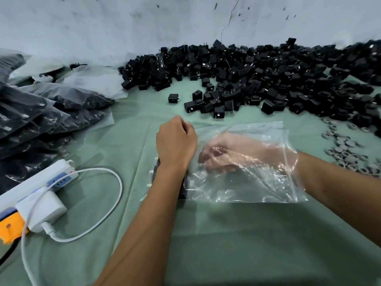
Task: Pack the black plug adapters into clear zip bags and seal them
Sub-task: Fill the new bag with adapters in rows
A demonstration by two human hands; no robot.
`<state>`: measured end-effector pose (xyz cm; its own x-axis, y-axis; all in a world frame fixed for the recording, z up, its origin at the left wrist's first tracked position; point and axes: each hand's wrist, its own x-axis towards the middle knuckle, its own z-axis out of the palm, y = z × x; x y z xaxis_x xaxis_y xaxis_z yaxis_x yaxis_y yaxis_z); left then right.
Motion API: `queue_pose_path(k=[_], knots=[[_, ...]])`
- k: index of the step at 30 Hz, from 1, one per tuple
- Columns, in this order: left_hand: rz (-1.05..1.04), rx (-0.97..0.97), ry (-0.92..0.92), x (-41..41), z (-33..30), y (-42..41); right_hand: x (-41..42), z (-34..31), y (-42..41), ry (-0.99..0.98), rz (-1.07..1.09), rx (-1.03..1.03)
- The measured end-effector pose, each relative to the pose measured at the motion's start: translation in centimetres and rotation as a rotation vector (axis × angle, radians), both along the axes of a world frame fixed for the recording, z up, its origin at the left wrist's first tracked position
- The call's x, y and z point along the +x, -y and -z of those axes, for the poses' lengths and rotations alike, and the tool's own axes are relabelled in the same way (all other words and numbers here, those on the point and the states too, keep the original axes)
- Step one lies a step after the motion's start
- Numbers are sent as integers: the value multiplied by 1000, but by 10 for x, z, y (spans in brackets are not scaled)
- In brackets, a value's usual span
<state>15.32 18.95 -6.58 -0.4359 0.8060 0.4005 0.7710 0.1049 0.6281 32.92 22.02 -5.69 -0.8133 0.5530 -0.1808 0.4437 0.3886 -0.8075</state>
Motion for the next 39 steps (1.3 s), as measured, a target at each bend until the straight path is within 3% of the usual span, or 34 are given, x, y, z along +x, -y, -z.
queue_pose_path(k=[4, 8, 11, 13, 15, 17, 21, 24, 27, 31, 34, 37, 39], knots=[[29, -97, -250, 9, 0, 2, 57, 0, 0, 6, 144, 16], [50, -135, -288, 12, -5, 4, 110, -17, -1, -28, 187, -234], [42, -112, -279, 23, -13, 6, 130, -23, -17, 124, 470, -57], [53, -89, -280, 43, -20, 8, 131, -16, -31, 30, 838, 100], [149, -78, -258, 73, -25, 13, 125, -7, -46, -3, 1094, 395], [262, -38, -246, 108, -27, 20, 117, -1, -58, 239, 986, 658], [316, -112, -170, 157, -35, 23, 109, 9, -81, 535, 608, 771], [357, -300, -176, 170, -31, 17, 109, 13, -88, 582, 577, 799], [395, -347, -149, 168, -25, 15, 112, 12, -85, 438, 628, 845], [413, -415, -22, 154, -21, 15, 119, 7, -68, 213, 786, 668], [413, -472, 155, 145, -19, 13, 128, 0, -41, -182, 936, 344], [404, -500, 330, 139, -24, 13, 137, -12, -8, -553, 808, -78], [416, -517, 377, 135, -26, 13, 141, -18, 9, -517, 669, -149]])
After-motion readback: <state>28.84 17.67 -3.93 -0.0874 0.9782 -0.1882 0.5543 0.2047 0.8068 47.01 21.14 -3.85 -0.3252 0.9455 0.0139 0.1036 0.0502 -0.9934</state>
